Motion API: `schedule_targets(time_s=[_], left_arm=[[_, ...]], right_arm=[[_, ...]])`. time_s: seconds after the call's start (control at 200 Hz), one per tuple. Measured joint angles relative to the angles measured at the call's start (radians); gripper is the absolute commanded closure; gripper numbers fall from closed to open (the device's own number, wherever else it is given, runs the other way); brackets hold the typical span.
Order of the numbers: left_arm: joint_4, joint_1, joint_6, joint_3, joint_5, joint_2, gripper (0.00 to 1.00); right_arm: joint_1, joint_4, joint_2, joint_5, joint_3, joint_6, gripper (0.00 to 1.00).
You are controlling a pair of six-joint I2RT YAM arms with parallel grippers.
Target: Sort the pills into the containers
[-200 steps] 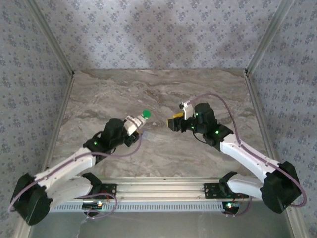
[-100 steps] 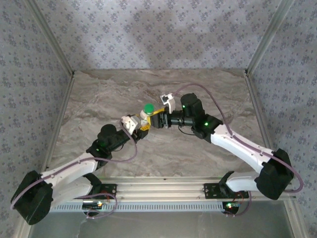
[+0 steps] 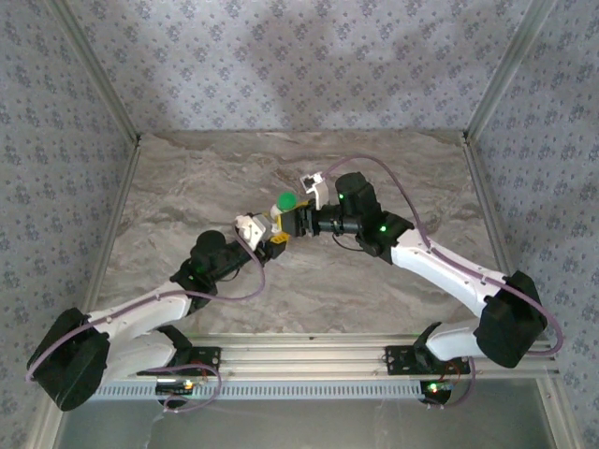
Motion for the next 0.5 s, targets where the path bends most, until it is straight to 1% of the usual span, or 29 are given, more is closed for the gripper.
schedule_targets(time_s=[0.38,0.5], left_arm=[[-0.019,-0.011,0.001,0.04,-0.001,0.033,1.0],[-0.019,-0.017,0.0,0.049,0.006,0.042,0.99]], right_arm=[[-0.015,0.003,0.002,-0.002,0.0,0.02,0.44],[-0.02,0.004,0.002,-0.011,-0.001,0.032,0.45]])
